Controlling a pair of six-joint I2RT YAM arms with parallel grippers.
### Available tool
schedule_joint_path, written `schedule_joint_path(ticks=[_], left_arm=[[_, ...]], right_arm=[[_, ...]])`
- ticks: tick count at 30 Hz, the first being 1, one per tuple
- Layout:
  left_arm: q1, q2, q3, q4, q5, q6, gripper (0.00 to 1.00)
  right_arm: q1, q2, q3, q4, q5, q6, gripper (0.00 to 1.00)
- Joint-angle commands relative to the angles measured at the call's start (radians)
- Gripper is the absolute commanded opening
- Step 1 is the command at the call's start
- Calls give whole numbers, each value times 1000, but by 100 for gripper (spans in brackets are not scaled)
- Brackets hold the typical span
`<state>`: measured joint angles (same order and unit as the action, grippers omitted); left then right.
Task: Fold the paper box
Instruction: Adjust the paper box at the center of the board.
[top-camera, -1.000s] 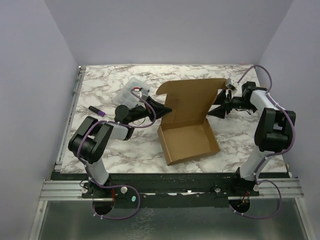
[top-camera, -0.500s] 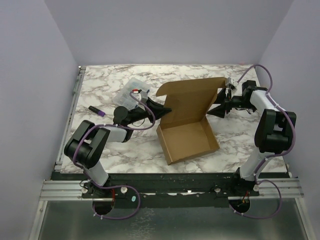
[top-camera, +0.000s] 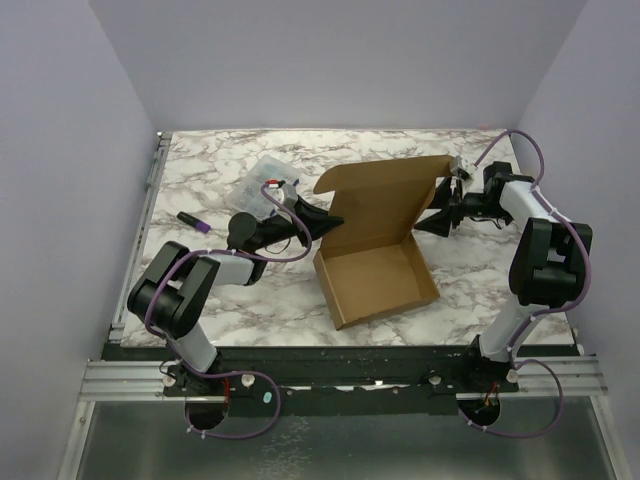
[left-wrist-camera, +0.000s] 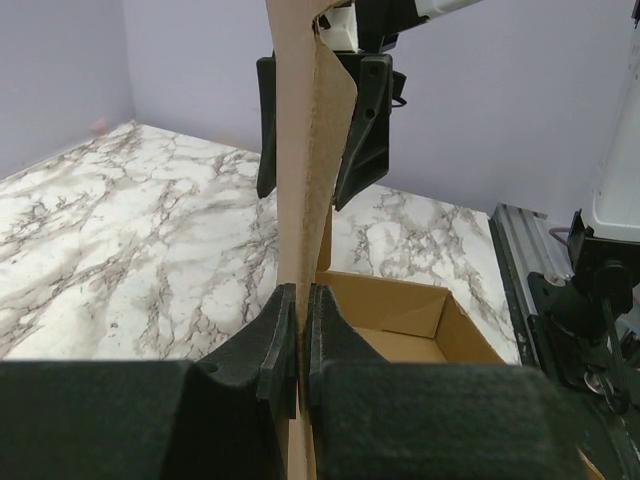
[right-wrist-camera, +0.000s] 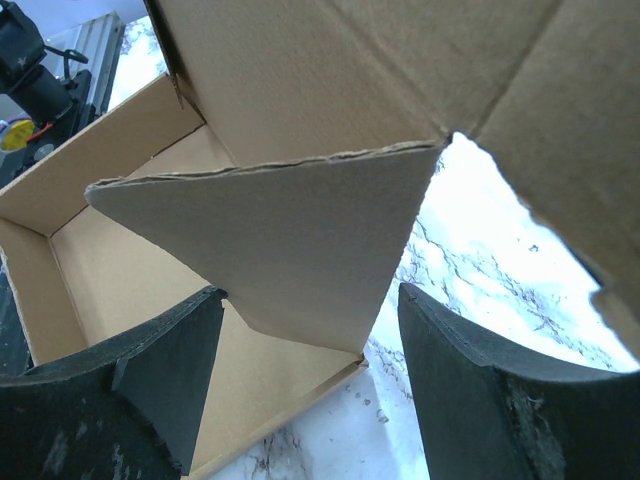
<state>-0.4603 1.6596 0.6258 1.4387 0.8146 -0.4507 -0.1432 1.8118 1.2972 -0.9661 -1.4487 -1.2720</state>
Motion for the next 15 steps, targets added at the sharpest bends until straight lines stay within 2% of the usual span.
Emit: schedule_joint_path(ticks=[1,15], left_arm=[[-23,-32,0,23,-18,30,0],[-30,-35,2,8,-28,50,0]], right_arm=[[24,-11,-10,-35,-37,-11,75],[26,-32,-30,21,-16,43,75]])
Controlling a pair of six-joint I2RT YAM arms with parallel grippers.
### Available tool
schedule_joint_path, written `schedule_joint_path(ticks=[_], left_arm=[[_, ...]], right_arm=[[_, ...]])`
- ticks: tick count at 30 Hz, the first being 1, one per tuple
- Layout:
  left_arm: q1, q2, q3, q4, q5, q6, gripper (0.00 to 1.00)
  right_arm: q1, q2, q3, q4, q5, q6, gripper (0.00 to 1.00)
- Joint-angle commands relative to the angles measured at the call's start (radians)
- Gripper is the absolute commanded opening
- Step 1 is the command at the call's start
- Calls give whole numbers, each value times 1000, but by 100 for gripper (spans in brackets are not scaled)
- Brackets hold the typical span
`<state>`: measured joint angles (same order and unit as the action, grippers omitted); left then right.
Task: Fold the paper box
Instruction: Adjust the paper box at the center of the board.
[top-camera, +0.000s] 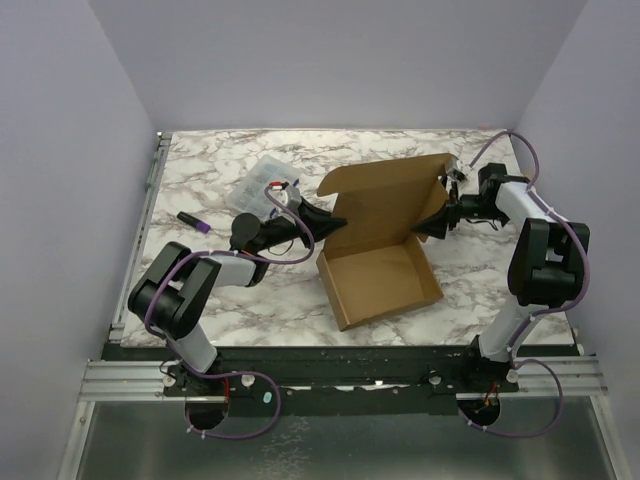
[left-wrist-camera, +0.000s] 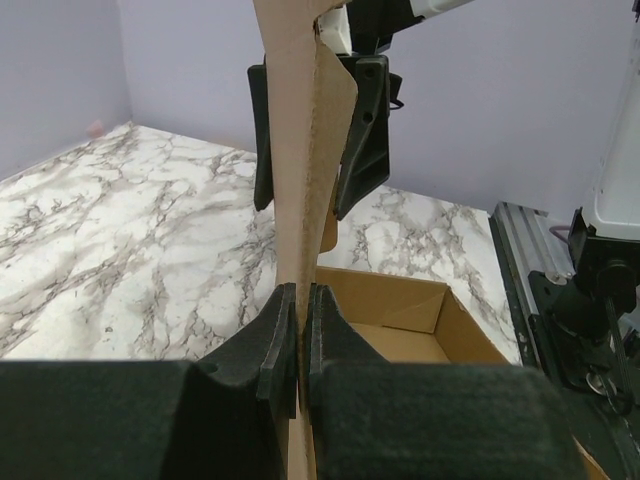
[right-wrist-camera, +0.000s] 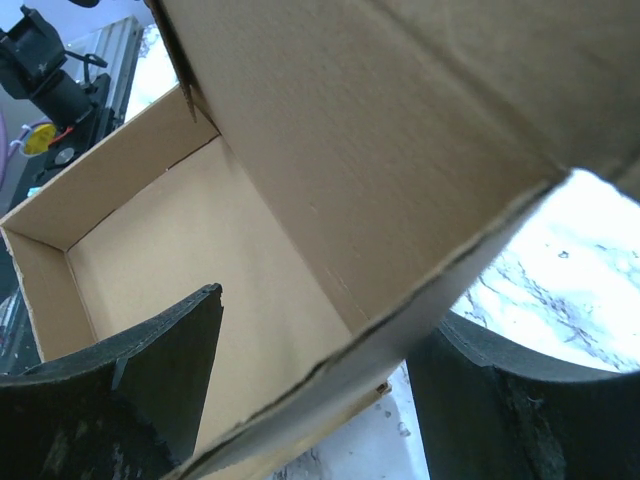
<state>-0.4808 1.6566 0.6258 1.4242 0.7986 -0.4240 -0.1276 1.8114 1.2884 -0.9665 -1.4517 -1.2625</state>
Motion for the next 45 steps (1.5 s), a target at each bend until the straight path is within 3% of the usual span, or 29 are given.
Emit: schedule_joint_path(ticks=[1,42,45], left_arm=[[-9,-32,2,21,-14,24,0],[-14,-53,-19,-4,-1,64,0],[-15,-62,-24,-5,-4,71,0]], right_arm=[[10,-34,-23,26,-12,38,75],[11,0,-31,91,-4,117,71],[10,-3,0,5,-14,30,72]])
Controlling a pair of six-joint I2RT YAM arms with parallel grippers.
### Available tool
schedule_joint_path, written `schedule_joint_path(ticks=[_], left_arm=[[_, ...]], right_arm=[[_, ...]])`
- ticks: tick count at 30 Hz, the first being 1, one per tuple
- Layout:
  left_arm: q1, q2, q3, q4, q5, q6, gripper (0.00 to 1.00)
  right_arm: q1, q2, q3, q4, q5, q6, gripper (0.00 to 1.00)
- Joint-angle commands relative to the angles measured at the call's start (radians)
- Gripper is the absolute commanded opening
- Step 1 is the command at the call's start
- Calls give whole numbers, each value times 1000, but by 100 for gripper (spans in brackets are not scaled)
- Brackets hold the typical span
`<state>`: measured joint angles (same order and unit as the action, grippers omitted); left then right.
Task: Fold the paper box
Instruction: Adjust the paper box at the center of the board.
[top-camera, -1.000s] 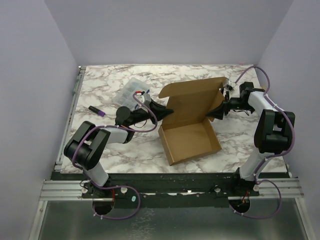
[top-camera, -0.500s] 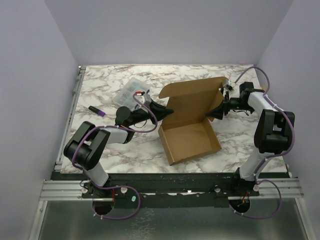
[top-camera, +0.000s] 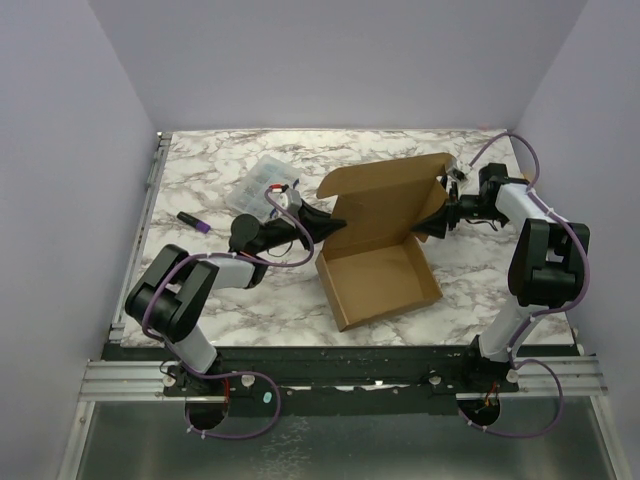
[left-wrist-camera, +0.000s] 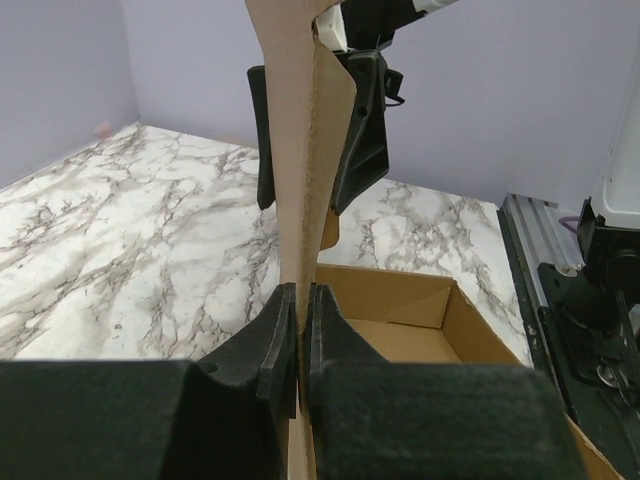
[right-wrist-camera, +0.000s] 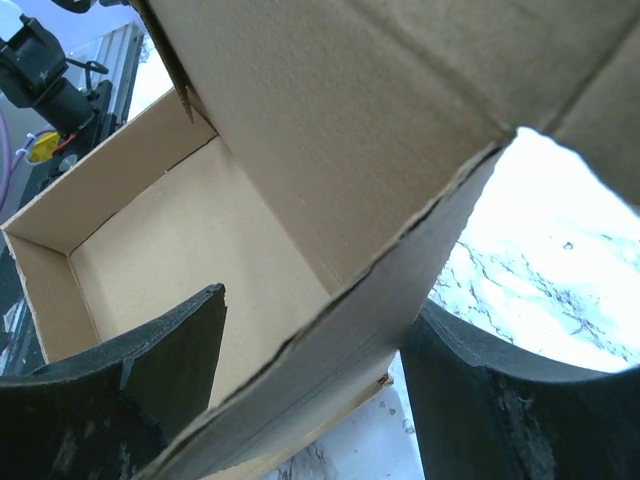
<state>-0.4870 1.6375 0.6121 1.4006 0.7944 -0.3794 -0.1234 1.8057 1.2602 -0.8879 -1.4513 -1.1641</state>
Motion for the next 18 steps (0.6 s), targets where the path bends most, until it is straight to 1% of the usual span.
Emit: schedule_joint_path(ticks=[1,3,5,10,12,14,18], left_arm=[[-9,-47,-13,15,-3,32,0],[-6,-50,-20,2,-12,47,0],[0,-50,-23,-7,-15,55,0],[2,-51,-21,-8,-1,63,0],[2,-53,-22,-9,7,74,0],[4,-57,-29,-12,14,90,0],[8,-62,-38,-18,17,112,0]], right_arm=[[5,3,50,-133,-16,-120,73],[-8,1,89,-237,-21,-199,76],[-36,-9,108,-305,-25,-245,79],[-108,-33,87,-344,6,-283,81],[-133,-22,99,-408,4,-351,81],[-160,3,137,-520,-6,-455,81],[-198,-22,153,-536,31,-471,80]])
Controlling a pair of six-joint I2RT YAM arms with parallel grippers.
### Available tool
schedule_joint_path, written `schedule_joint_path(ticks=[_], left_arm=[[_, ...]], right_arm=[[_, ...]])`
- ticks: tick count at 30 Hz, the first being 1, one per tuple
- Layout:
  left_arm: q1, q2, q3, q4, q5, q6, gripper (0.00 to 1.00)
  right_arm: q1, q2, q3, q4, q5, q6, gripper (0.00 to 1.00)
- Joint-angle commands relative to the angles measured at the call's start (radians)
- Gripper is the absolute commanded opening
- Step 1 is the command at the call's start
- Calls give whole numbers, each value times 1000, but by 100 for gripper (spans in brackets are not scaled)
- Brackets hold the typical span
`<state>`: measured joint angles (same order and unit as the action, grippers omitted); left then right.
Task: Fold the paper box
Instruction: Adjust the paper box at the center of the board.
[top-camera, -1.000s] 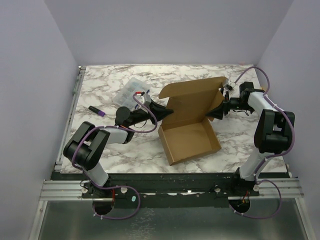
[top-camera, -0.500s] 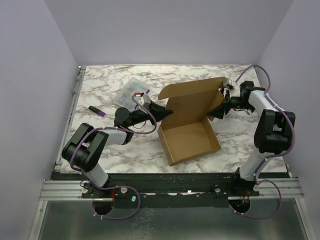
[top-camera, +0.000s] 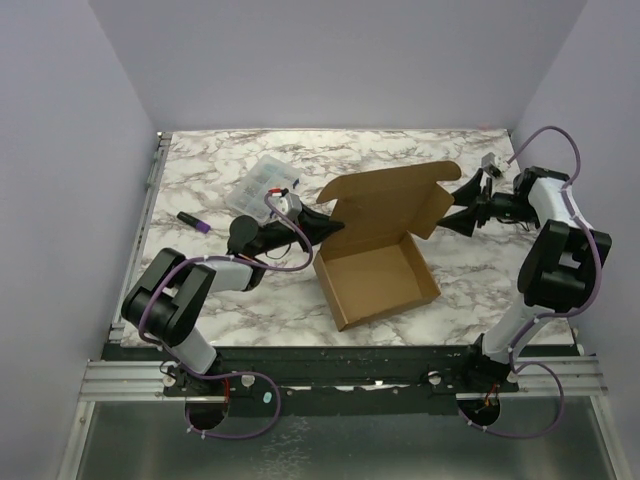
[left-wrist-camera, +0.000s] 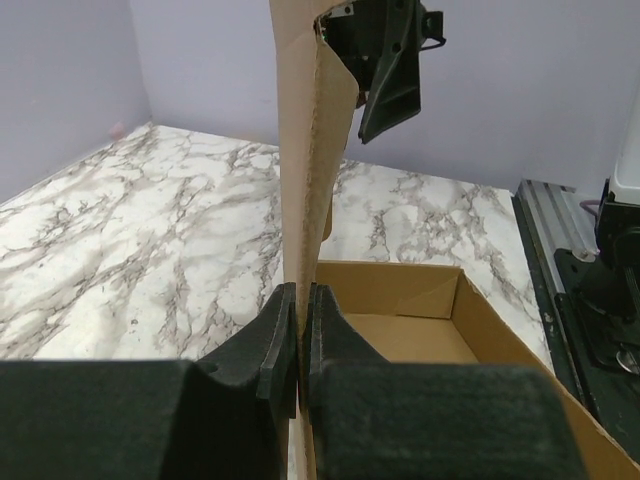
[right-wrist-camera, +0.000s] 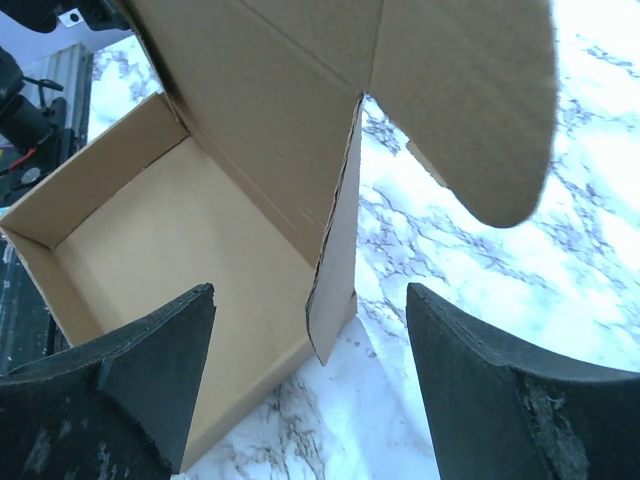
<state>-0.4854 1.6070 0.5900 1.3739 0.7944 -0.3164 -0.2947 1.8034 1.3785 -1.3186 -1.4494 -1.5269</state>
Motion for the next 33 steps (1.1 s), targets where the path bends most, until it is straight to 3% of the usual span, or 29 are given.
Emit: schedule_joint_path(ticks=[1,7,9,11,14,19,22,27,31,33], left_arm=[[7,-30,-17,7,18,53,0],[9,-39,-12,2,27,58,0],[11,-44,-12,-1,34,62,0],[11,-48,-12,-2,38,61,0],[11,-53,-12,-3,43,57,0],[8,-55,-2,-2,50,47,0],[4,-58,2,2,53,38,0],[3,-76,-4,5,60,27,0],[3,-76,-3,6,61,27,0],[2,-71,2,10,62,22,0]], right_arm=[[-31,-31,39,-105,38,-105,80],[-109,-75,86,-39,48,0,77],[-132,-79,78,101,66,150,70],[-139,-77,58,235,104,298,56],[-137,-70,10,414,126,458,48],[-40,-83,-129,752,183,694,39],[33,-85,-188,879,127,767,39],[88,-76,-180,795,-15,669,53],[89,-65,-136,467,-111,369,67],[90,-42,-107,340,-128,238,68]])
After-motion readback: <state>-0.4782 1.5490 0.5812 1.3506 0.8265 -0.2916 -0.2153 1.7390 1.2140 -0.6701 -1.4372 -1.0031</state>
